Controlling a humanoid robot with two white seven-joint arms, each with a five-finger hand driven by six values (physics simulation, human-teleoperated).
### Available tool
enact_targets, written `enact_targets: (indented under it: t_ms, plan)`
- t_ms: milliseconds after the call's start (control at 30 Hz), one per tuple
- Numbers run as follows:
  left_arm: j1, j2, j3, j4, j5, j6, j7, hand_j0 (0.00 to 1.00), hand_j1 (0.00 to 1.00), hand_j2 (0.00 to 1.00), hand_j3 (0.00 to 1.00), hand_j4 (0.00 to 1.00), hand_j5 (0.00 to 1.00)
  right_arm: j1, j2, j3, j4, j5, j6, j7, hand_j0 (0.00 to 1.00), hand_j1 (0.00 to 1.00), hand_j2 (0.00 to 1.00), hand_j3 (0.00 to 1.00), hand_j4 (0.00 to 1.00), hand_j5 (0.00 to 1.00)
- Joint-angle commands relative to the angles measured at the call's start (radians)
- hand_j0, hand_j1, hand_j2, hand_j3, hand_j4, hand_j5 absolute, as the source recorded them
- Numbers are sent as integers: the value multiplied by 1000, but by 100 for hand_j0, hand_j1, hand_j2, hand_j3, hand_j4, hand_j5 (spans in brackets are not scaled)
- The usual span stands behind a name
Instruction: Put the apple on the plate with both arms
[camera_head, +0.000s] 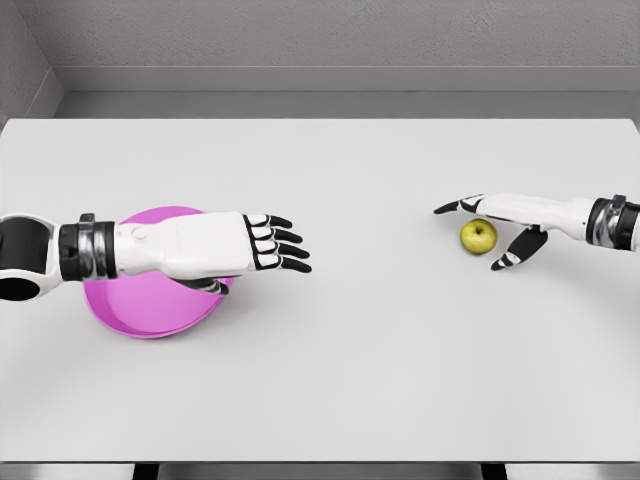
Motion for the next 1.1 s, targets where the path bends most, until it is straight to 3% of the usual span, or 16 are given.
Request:
enact_targets:
  t_ms: [0, 33, 67, 100, 167, 400, 567, 600, 767, 800, 900, 967, 1067]
  plan:
    - [0, 0, 1, 0, 7, 1, 0, 100, 100, 100, 100, 100, 100, 0, 0, 0, 5, 3, 2, -1, 88, 88, 88, 88, 88, 88]
    - [0, 0, 1, 0, 5, 1, 0, 100, 100, 100, 100, 100, 100, -2, 0, 0, 5, 3, 2, -1, 87, 87, 87, 87, 87, 87]
    - [0, 0, 1, 0, 5, 1, 0, 100, 100, 100, 100, 100, 100, 0, 0, 0, 5, 3, 2, -1, 75, 75, 75, 75, 75, 75]
    - [0, 0, 1, 0, 5, 1, 0, 100, 100, 100, 100, 100, 100, -2, 0, -2, 7, 0, 2, -1, 54, 54, 54, 54, 54, 54]
    - [2, 0, 1, 0, 5, 1, 0, 100, 100, 100, 100, 100, 100, -2, 1, 0, 7, 2, 2, -1, 48, 48, 48, 48, 48, 48]
    - [0, 0, 1, 0, 5, 1, 2, 100, 100, 100, 100, 100, 100, 0, 1, -2, 5, -3, 2, -1, 47, 47, 47, 47, 47, 47]
    - [0, 0, 1, 0, 5, 1, 2, 100, 100, 100, 100, 100, 100, 2, -6, 23, -33, -93, 2, -1, 48, 48, 48, 48, 48, 48]
    - [0, 0, 1, 0, 5, 1, 0, 100, 100, 100, 100, 100, 100, 2, -9, 41, -61, -106, 2, -1, 48, 48, 48, 48, 48, 48]
    - [0, 0, 1, 0, 5, 1, 0, 100, 100, 100, 100, 100, 100, -2, -18, 156, -399, -153, 2, -1, 48, 48, 48, 48, 48, 48]
    - [0, 2, 1, 0, 5, 1, 0, 100, 100, 100, 100, 100, 100, -2, -17, 172, -430, -153, 2, -1, 49, 49, 49, 49, 49, 49]
    - [0, 0, 1, 0, 5, 1, 0, 100, 100, 100, 100, 100, 100, -8, 9, 193, -433, -153, 2, -1, 49, 49, 49, 49, 49, 49]
    - [0, 0, 1, 0, 5, 1, 0, 100, 100, 100, 100, 100, 100, -11, 9, 213, -490, -153, 2, -1, 49, 49, 49, 49, 49, 49]
    - [0, 2, -1, 0, 5, 1, 0, 100, 100, 100, 100, 100, 100, -17, 9, 213, -499, -153, 2, -1, 50, 50, 50, 50, 50, 50]
